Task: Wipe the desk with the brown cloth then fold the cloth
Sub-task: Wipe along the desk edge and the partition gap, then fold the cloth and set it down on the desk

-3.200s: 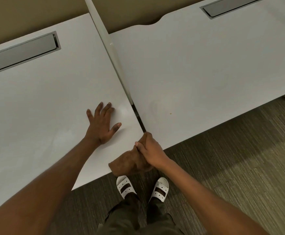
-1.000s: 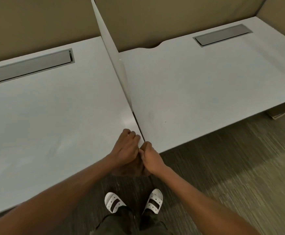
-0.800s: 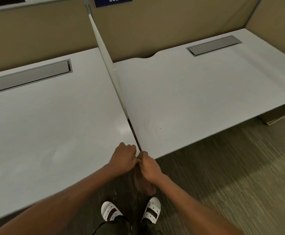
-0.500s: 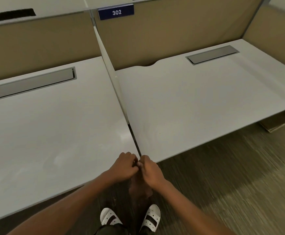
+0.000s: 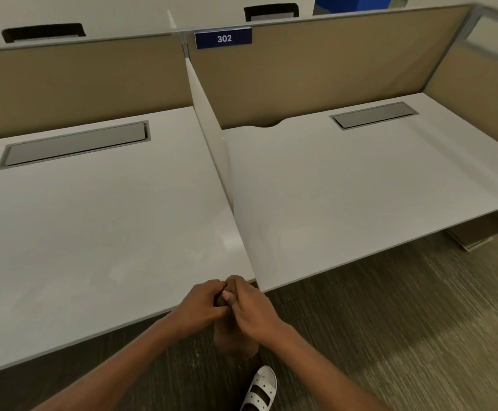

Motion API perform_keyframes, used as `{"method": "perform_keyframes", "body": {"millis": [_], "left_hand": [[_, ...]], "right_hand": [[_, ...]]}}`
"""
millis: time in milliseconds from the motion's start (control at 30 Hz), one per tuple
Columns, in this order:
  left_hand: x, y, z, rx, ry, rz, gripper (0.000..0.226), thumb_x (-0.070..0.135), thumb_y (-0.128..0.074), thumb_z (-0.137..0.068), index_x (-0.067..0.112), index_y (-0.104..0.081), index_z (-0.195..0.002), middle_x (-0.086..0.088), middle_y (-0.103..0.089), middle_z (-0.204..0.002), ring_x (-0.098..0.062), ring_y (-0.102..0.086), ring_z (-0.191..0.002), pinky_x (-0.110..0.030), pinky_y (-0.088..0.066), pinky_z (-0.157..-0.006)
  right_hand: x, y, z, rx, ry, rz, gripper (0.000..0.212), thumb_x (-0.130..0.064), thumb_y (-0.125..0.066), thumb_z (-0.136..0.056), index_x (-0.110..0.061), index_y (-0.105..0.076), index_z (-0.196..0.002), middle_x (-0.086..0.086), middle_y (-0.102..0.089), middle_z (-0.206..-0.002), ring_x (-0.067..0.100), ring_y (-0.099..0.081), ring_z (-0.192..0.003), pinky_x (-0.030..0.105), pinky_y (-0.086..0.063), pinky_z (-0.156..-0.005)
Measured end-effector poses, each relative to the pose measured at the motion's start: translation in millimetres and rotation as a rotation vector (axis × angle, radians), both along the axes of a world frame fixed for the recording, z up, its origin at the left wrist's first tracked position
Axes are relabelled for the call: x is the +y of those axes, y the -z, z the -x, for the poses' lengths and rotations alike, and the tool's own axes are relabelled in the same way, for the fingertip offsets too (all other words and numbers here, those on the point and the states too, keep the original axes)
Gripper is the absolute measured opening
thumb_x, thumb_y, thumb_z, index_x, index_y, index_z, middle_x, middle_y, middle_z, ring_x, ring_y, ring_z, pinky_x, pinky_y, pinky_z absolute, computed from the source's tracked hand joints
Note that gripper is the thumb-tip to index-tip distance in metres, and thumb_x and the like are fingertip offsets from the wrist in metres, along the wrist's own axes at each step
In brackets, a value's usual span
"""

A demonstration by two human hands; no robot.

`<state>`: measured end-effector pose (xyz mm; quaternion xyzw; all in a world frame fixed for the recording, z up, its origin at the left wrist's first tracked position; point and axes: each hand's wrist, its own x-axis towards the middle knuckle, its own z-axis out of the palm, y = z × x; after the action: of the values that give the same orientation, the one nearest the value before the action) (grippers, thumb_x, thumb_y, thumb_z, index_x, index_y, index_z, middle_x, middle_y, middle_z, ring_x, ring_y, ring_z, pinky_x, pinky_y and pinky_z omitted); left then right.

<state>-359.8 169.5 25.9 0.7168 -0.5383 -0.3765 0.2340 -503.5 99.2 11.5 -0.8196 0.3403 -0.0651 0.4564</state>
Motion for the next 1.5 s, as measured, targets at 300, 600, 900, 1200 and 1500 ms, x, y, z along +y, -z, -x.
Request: {"method": "perform_keyframes", "body": {"millis": [300,600,900,1200,1500], "left_hand": [[70.6,-60.2,-45.2,0.459,-0.314,0.059,0.018,0.008,-0.055,-0.089,0.021,-0.067,-0.090,0.002,-0.071,-0.081,-0.012,-0.067,-0.077,-0.022,-0.052,-0.063],[135.8,-119.5,-103.2,0.611,-0.531,0.303,0.029,0.031,-0.063,-0.075,0.030,-0.067,-0.104,0.001,-0.072,-0.097,-0.020,-0.069,-0.090,-0.031,-0.055,-0.063],[169.7,-138.9,-107.4,0.825,-0.573,0.425,0.035,0.020,-0.063,-0.075,0.013,-0.067,-0.109,-0.013,-0.071,-0.107,-0.026,-0.067,-0.098,-0.031,-0.055,-0.071],[189.1,-126.7,-122.4,0.825,-0.659,0.466,0.026,0.016,-0.063,-0.080,0.014,-0.069,-0.105,-0.012,-0.071,-0.106,-0.028,-0.068,-0.099,-0.033,-0.055,-0.072],[214.9,-99.5,-150.2,0.875,-0.707,0.541,0.035,0.010,-0.061,-0.067,0.007,-0.069,-0.100,-0.013,-0.070,-0.104,-0.030,-0.064,-0.102,-0.034,-0.053,-0.077]], "right_hand": [[28.6,-49.3,-54.7,-0.152,0.005,-0.114,0.037,-0.045,-0.036,-0.101,-0.026,-0.049,-0.130,0.001,-0.061,-0.126,0.016,-0.057,-0.113,0.033,-0.046,-0.099],[116.9,-8.8,-74.6,-0.161,0.606,-0.778,0.059,-0.055,-0.037,-0.096,-0.012,-0.039,-0.136,0.014,-0.052,-0.128,0.026,-0.056,-0.109,0.043,-0.043,-0.103],[175.9,-24.2,-109.0,-0.492,0.291,-1.106,0.066,-0.059,-0.045,-0.090,-0.015,-0.046,-0.140,0.012,-0.059,-0.135,0.029,-0.055,-0.125,0.049,-0.041,-0.107],[171.6,-56.1,-123.3,-0.434,0.444,-1.340,0.056,-0.040,-0.081,-0.073,-0.012,-0.067,-0.119,0.018,-0.069,-0.115,0.040,-0.067,-0.102,0.055,-0.054,-0.085],[149.2,-78.7,-120.5,-0.448,0.395,-1.321,0.042,-0.044,-0.063,-0.087,-0.009,-0.074,-0.108,0.018,-0.069,-0.117,0.036,-0.067,-0.105,0.051,-0.049,-0.096]]}}
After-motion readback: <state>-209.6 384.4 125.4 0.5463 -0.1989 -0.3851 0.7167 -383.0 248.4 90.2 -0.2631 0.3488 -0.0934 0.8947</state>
